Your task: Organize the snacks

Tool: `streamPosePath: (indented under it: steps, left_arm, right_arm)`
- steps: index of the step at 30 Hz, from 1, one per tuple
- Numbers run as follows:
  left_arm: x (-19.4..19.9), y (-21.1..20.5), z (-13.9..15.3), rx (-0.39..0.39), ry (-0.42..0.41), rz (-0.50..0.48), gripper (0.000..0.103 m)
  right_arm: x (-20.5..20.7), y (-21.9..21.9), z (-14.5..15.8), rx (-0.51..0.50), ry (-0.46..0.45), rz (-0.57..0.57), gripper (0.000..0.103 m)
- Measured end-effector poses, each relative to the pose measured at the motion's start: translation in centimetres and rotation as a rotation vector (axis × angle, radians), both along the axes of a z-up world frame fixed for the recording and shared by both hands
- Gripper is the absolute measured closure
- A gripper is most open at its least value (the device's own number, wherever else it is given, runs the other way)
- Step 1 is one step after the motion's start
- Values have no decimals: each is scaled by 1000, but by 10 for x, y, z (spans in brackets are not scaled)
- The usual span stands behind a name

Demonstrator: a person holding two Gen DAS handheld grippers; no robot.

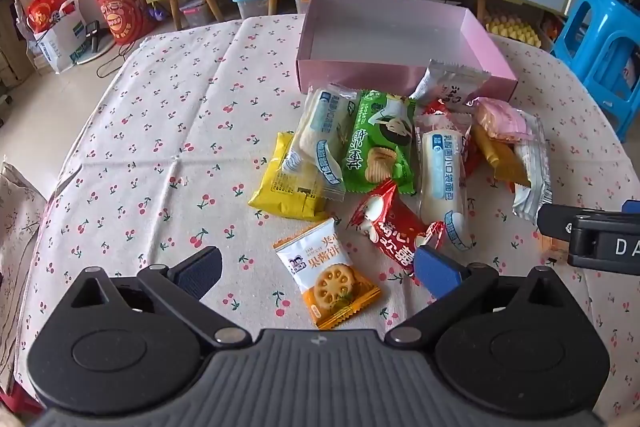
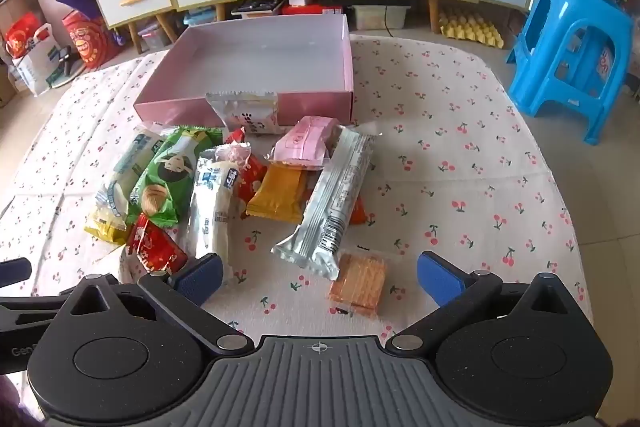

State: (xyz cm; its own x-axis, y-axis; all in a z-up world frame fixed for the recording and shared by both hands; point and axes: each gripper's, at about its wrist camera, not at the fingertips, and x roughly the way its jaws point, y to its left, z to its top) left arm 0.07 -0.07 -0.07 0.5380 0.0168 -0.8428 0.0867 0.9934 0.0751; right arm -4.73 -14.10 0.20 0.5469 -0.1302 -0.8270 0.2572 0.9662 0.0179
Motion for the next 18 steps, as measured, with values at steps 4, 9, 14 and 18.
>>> streamPosePath:
  steps: [4, 9, 14, 18]
  left_arm:
    - [0, -3, -1, -6, 12, 3, 0]
    - [-1, -2, -4, -9, 9, -2, 0]
    - [0, -2, -5, -17, 19, -2, 0]
    - [-3, -1, -3, -16, 24, -7, 0]
  right_arm:
    - [1, 0, 1, -14, -4, 3, 0]
    - [0, 3, -3, -10, 13, 9, 0]
    - [1, 5, -5, -12, 18, 7, 0]
    - [1, 4, -4, -11, 20, 11, 0]
